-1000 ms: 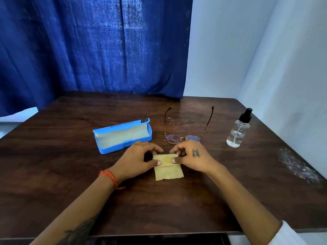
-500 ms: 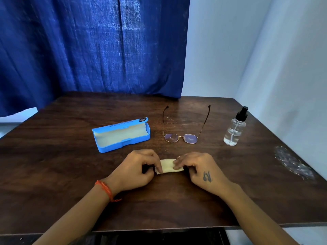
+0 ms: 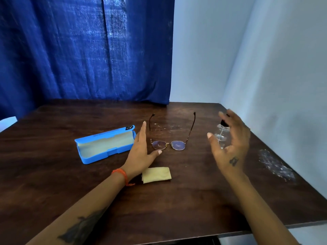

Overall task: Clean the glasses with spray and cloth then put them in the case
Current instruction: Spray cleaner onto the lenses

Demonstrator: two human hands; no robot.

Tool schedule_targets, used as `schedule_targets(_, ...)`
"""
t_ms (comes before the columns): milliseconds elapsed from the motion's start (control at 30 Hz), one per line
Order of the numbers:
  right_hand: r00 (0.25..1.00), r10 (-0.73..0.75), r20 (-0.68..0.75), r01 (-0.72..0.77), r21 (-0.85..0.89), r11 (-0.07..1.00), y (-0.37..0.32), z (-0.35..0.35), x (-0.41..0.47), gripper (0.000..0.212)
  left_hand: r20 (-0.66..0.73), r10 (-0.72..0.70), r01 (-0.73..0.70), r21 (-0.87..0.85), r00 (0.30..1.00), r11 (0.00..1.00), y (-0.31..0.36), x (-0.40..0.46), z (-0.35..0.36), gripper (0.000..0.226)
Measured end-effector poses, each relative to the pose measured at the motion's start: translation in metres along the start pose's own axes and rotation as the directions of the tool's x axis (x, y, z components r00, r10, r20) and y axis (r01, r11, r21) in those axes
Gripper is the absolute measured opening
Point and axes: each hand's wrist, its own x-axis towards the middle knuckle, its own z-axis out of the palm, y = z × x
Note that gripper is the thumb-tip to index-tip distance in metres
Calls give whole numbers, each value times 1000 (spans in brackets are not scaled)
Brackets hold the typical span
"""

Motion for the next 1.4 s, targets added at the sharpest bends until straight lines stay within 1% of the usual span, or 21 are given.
schedule_targets(67, 997, 73, 10, -72, -64, 995, 13, 6, 12, 64, -14, -11, 11, -7, 1000, 1000, 2, 10, 5, 104)
schedule_targets(167, 976, 207, 59, -198, -132, 971, 34, 19, 21, 81, -23, -43, 42, -21, 999, 999, 1, 22, 8, 101)
schedule_targets(267, 922, 361, 140, -348, -110, 931, 52, 31, 14, 94, -50, -61, 58, -68, 997, 996, -5, 26, 11, 95)
schedule_targets(367, 878, 427, 218, -421, -77, 904, 60, 33, 9, 97, -70, -46, 40, -79, 997, 996, -12, 28, 11, 78)
schedule_targets(433, 875, 424, 234, -415, -91, 905, 65, 33, 8, 93, -54, -34, 31, -67, 998, 997, -16, 30, 10, 62)
schedule_targets(500, 871, 428, 242, -424, -68, 903, 70, 32, 7, 90, -65, -25, 22, -43, 998, 999, -18, 31, 10, 46)
schedule_targets(600, 869, 426, 252, -440, -1, 898, 70, 28, 6, 88, -111, 12, -9, 21, 994, 1000, -18, 32, 9, 26)
schedule_targets(700, 864, 440, 245, -472, 92, 877, 62, 24, 8, 89, -102, 36, -29, 65, 994, 997, -13, 30, 7, 11)
schedule_targets(767, 860, 449, 242, -492, 162, 855, 55, 23, 9, 89, -102, 20, -15, 49, 995, 999, -11, 28, 8, 9)
schedule_targets(833, 859, 449, 247, -504, 242, 829, 48, 22, 9, 85, -118, -12, 11, -5, 993, 1000, -8, 29, 8, 9)
schedule_targets(900, 853, 437, 285, -518, 361, 776, 41, 22, 8, 79, -133, -31, 25, -53, 991, 998, -4, 32, 8, 10)
schedule_targets(967, 845, 411, 342, -530, 435, 728, 31, 24, 5, 75, -146, -32, 22, -69, 989, 997, 3, 36, 9, 9)
schedule_targets(1067, 835, 335, 437, -527, 458, 716, 15, 29, -2, 71, -178, -10, -3, -73, 984, 997, 12, 43, 12, 8)
schedule_targets(1167, 798, 257, 545, -546, 474, 690, 7, 34, -8, 70, -241, 17, -36, -74, 970, 997, 15, 46, 20, 8)
schedule_targets(1233, 771, 239, 591, -571, 474, 670, 5, 36, -8, 71, -265, 43, -62, -64, 963, 996, 12, 44, 23, 8)
schedule_targets(1300, 729, 245, 640, -626, 478, 616, 3, 35, -7, 71, -279, 67, -85, -53, 958, 995, 8, 45, 21, 10)
schedule_targets(1400, 663, 291, 690, -723, 489, 489, 2, 34, -4, 73, -315, 72, -102, -79, 947, 992, 6, 49, 17, 13)
